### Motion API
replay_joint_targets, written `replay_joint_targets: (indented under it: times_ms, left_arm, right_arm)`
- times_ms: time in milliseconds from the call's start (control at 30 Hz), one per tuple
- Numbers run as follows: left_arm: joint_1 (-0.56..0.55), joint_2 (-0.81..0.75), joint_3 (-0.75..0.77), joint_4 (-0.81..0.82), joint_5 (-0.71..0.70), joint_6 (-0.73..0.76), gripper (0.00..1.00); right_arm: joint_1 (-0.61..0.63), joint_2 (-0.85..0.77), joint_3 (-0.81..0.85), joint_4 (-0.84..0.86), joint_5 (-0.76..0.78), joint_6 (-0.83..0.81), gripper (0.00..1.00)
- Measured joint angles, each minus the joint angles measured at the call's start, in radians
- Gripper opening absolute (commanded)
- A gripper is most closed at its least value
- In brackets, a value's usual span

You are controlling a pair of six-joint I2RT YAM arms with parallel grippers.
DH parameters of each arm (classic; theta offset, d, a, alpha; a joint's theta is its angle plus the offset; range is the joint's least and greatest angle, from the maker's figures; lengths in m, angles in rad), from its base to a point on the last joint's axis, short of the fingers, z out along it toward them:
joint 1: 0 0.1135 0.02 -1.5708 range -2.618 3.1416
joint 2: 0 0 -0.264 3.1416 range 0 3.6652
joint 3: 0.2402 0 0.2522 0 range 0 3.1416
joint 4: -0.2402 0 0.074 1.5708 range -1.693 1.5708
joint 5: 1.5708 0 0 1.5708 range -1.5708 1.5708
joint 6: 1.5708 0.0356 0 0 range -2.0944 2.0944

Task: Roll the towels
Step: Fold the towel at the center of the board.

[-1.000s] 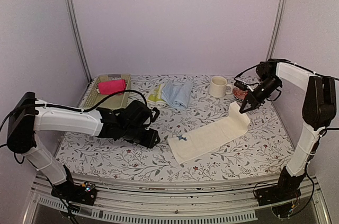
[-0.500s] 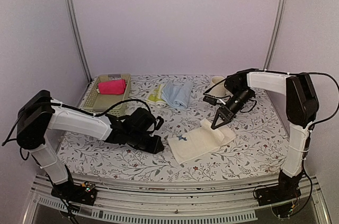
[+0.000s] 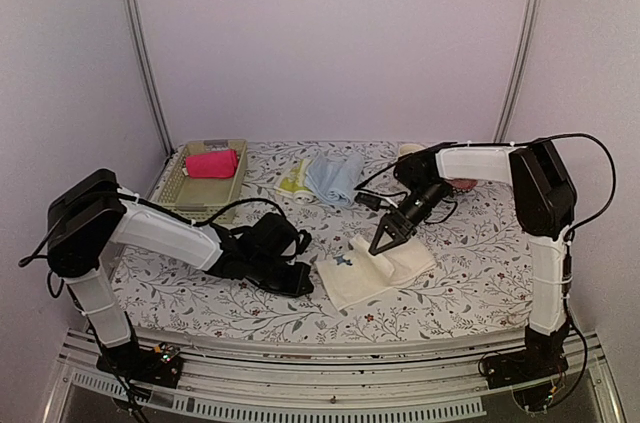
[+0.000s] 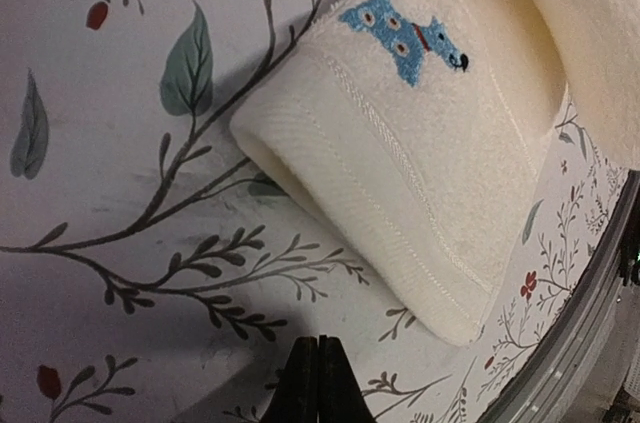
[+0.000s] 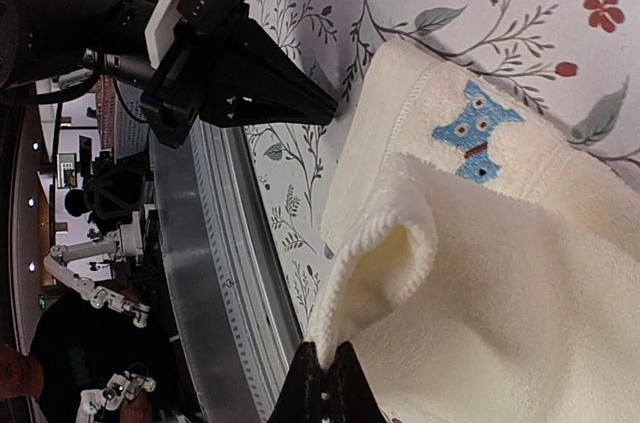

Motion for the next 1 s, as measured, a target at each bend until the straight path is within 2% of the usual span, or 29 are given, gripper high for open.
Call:
replay_joint_targets:
  times_ms: [233,700,1000]
  left_arm:
    - [0.000,0.005,0.000,0.019,0.002,-0.017,0.00]
    - [0.000,0.053,0.000,0.113,0.036,-0.037,0.00]
    - [0.000,0.072,-0.005,0.168,0.055,-0.045,0.00]
  right_arm:
    - [0.092,0.024,0.004,0.092,-0.012,0.078,0.02]
    - [0.124,0.062,0.004,0.254,0.021,0.278,0.03]
    - [0.163,0.062,0.004,0.294,0.041,0.347,0.04]
